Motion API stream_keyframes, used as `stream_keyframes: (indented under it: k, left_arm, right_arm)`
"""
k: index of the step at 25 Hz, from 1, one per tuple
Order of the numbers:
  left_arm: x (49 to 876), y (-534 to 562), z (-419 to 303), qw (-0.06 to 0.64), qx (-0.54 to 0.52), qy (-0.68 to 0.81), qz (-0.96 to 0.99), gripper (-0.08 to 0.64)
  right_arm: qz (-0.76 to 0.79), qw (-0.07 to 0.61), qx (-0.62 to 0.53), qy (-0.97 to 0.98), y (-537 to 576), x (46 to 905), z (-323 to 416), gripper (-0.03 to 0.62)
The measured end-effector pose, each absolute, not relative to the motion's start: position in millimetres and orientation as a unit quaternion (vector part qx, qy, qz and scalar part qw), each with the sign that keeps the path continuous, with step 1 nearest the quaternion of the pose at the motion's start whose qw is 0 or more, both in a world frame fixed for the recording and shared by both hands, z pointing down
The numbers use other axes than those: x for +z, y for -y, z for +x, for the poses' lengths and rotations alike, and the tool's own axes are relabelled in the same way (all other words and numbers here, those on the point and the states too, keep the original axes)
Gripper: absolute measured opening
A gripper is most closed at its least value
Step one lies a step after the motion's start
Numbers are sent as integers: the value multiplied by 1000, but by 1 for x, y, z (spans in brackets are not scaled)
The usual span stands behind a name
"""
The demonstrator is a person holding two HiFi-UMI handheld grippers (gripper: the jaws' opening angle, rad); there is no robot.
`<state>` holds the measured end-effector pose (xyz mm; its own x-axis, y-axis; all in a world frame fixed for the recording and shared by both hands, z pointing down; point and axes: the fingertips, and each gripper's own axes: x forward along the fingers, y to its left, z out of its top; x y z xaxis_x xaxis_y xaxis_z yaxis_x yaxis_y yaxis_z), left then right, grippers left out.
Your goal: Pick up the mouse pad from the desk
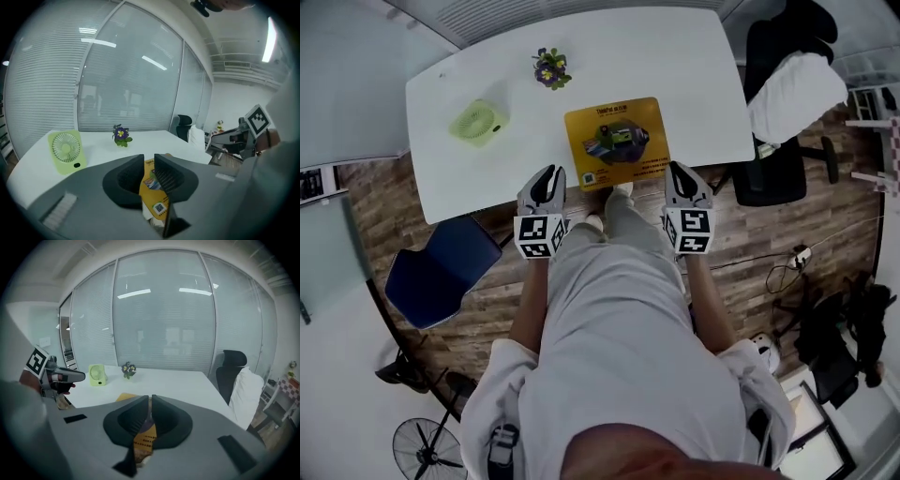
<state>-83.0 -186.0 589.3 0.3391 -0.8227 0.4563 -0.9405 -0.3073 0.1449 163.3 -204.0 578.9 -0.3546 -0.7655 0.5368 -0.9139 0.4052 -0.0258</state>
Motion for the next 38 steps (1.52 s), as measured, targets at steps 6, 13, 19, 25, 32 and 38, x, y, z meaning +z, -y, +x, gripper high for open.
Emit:
stream_keyframes:
  k: [6, 13, 19, 25, 32, 38]
  left_arm:
    - [666, 232, -70, 265, 208, 557, 759, 189]
    - [747, 239, -71, 385, 241, 555, 697, 290]
    - [783, 238, -73, 442, 270, 564, 643, 285]
    - [791, 237, -78, 427, 309, 587, 615, 240]
    - [795, 237, -61, 395, 344, 591, 614, 146]
    - [793, 235, -60, 413, 332, 594, 605, 120]
  right_arm:
    - [480, 275, 240, 798, 242, 662, 175, 117]
    - [447, 364, 302, 759, 265, 753, 178, 204]
    - [467, 400, 336, 713, 276, 784, 186, 209]
    - [458, 426, 339, 703, 283, 796, 182, 216]
    - [467, 412, 373, 688, 281, 800, 184, 202]
    - [460, 415, 376, 689, 280, 798, 185, 161]
